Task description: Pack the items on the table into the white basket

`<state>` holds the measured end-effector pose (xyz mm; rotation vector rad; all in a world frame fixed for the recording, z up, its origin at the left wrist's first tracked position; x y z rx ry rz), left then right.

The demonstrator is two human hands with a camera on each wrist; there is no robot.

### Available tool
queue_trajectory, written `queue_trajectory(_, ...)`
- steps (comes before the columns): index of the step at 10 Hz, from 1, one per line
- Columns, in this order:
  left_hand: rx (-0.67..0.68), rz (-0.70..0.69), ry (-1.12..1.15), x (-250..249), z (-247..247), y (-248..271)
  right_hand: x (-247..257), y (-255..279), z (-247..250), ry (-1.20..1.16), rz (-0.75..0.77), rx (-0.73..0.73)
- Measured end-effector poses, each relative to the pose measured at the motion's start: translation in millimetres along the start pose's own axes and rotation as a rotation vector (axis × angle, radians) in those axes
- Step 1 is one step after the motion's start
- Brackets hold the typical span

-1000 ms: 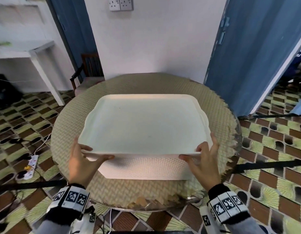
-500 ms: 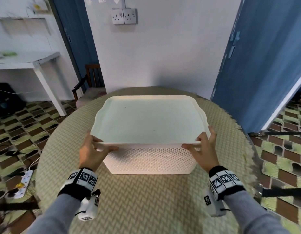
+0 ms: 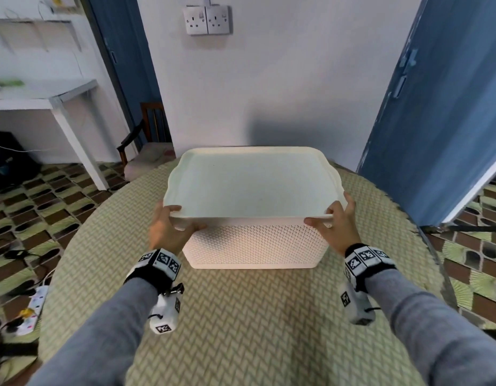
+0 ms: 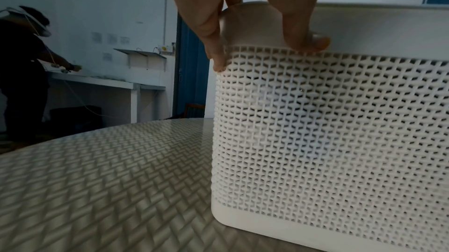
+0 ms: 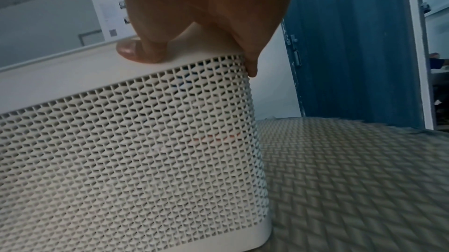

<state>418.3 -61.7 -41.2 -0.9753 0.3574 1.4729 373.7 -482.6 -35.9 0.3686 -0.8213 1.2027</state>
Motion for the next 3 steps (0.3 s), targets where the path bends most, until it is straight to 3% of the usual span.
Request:
queue_trajectory(2,0.149,-0.062,-0.115,-7.5,-4.0,8.4,-4.9,16.0,-6.8,0.024,-0.06,0.12)
queue_trajectory(3,0.178,-0.08,-0.1,-12.5,1.8,47.8,-7.6,41.6,12.9,-0.118,-0.187,0.203)
Point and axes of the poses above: each hand's wrist, its own y-axis away from the middle knuckle, its own z-axis out of the back of the hand, x = y × z, the point moved 10 cm from there along -y, towards the middle knuckle, and after that the axes turned 6 degrees about -z, right-handed, at the moved point
